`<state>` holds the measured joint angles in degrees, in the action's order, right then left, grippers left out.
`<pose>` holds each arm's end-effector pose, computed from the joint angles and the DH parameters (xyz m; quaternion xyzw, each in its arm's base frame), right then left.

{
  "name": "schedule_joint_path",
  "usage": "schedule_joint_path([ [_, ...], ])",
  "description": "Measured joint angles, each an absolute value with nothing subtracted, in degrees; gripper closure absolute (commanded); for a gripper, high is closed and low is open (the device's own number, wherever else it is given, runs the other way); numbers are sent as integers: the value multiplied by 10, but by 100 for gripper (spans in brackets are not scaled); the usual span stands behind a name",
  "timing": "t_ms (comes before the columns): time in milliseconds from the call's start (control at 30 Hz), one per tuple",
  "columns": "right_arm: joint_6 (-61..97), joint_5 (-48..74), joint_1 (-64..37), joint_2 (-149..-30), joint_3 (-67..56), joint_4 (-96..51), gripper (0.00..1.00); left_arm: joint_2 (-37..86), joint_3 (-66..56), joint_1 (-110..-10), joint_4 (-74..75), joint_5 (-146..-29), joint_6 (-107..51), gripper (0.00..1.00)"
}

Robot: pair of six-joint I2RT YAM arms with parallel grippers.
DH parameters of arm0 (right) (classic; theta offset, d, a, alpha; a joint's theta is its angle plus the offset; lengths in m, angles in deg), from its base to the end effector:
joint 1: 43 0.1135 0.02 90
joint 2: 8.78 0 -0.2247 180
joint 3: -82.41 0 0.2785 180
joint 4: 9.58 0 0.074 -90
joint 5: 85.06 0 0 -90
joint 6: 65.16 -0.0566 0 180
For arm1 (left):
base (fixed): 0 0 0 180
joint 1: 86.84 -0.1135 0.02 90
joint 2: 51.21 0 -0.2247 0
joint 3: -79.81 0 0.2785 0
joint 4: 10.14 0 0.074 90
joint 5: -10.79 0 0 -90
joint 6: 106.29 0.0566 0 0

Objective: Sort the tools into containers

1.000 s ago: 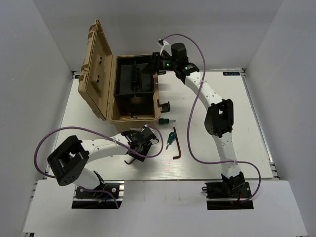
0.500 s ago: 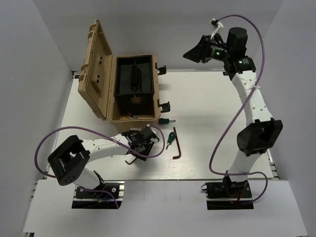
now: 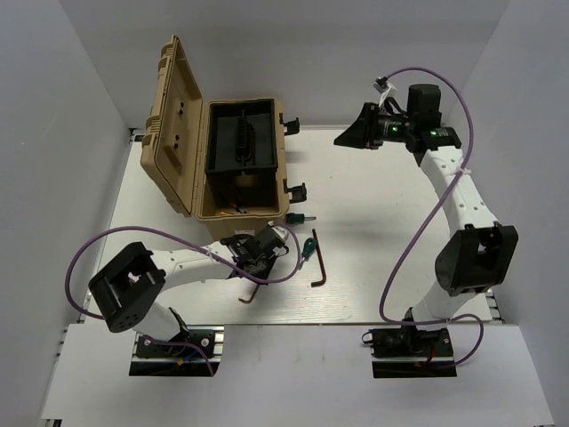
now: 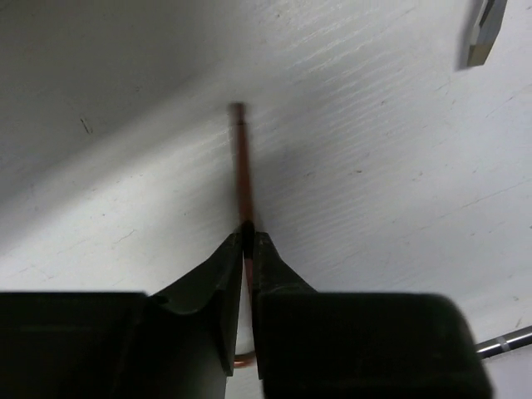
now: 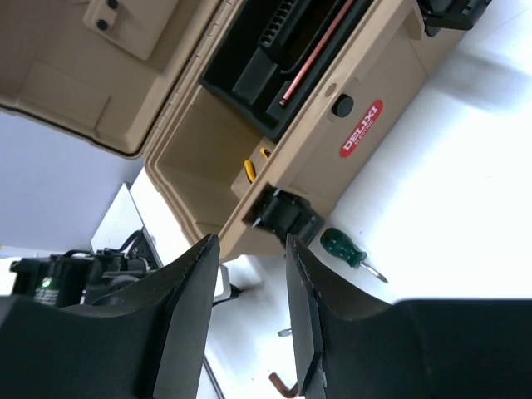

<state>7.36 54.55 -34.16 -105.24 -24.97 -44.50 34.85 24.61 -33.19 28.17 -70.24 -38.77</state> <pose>0.4082 0.1071 0.3445 -0.1705 0.7763 0.4552 0.4013 0.1789 -0.2282 0.0734 0.2498 0.9483 -0.0506 0.1893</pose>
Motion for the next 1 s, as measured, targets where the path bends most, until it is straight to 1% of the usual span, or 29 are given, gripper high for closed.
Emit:
schedule_joint_path([
  [33, 74, 547, -344, -1045, -248, -447, 56, 349, 246, -332, 279, -702, -389, 85],
  [67, 74, 548, -347, -1038, -247, -447, 56, 349, 246, -332, 278, -703, -390, 87],
  [100, 75, 550, -349, -1030, -247, -447, 54, 350, 246, -332, 277, -703, -390, 90],
  [133, 79, 551, -352, -1022, -247, -447, 47, 350, 245, -331, 278, -703, -391, 95],
  [167, 84, 552, -354, -1015, -247, -449, 43, 350, 245, -330, 278, -702, -391, 98],
  [233, 105, 553, -359, -1000, -246, -458, 33, 347, 243, -329, 277, -702, -391, 100],
  [400, 191, 534, -366, -966, -213, -508, 32, 334, 242, -322, 288, -708, -393, 100],
  [467, 225, 519, -367, -954, -183, -534, 36, 327, 242, -314, 306, -720, -394, 100],
  [500, 243, 509, -368, -946, -161, -541, 41, 321, 241, -310, 318, -728, -394, 100],
  [533, 257, 499, -369, -939, -139, -551, 49, 312, 239, -306, 331, -738, -393, 100],
  [567, 271, 489, -369, -932, -116, -561, 75, 301, 232, -303, 344, -746, -392, 100],
  [600, 286, 480, -369, -923, -90, -567, 89, 290, 221, -300, 356, -756, -389, 100],
  [633, 299, 470, -369, -914, -66, -574, 100, 278, 204, -298, 365, -763, -386, 100],
  [800, 338, 432, -369, -866, 41, -595, 100, 236, 97, -296, 379, -793, -364, 100],
  [933, 365, 424, -369, -836, 97, -593, 100, 221, 22, -296, 386, -780, -348, 100],
  [967, 370, 424, -369, -830, 110, -592, 94, 219, 7, -297, 387, -768, -345, 100],
  [1000, 373, 424, -369, -825, 125, -592, 86, 216, -9, -298, 388, -752, -342, 100],
])
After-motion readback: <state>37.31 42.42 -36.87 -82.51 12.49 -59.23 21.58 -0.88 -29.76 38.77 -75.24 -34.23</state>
